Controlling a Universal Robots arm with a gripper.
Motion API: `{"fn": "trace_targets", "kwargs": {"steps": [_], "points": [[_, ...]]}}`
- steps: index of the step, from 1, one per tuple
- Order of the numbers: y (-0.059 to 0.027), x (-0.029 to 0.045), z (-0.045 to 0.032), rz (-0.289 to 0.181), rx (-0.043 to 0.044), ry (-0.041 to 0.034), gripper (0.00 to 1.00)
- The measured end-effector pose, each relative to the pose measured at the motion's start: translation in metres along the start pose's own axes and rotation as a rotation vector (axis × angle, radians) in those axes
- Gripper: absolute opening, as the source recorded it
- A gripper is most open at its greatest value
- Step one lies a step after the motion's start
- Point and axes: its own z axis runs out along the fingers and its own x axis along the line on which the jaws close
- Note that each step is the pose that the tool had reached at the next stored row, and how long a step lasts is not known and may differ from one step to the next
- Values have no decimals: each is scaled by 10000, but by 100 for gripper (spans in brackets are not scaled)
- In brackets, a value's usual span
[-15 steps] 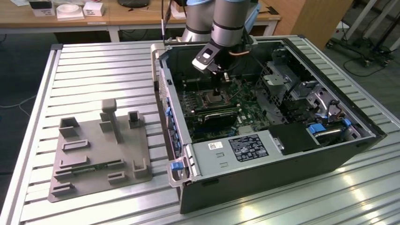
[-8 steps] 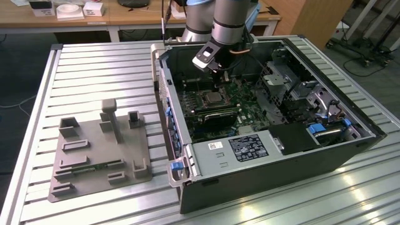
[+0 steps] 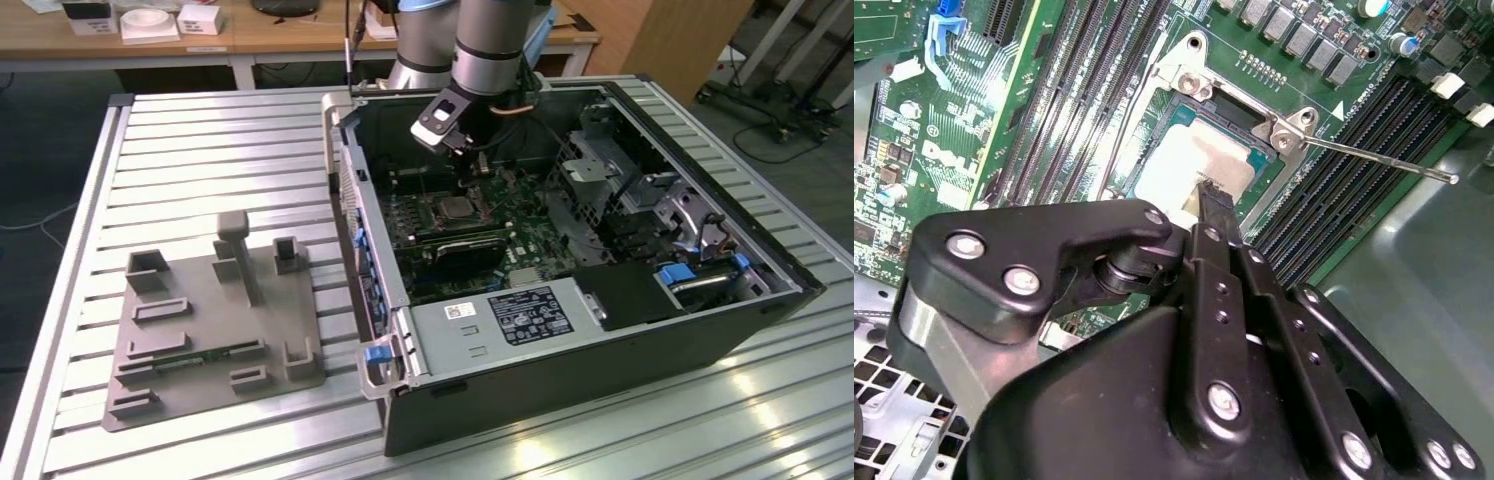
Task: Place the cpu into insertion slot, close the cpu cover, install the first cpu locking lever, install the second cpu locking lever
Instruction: 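Place the cpu into insertion slot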
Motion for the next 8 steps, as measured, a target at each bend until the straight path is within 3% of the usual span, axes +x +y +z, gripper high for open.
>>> {"fn": "trace_targets", "kwargs": {"steps": [8], "points": [[0, 0, 0, 0, 0, 3, 10]]}}
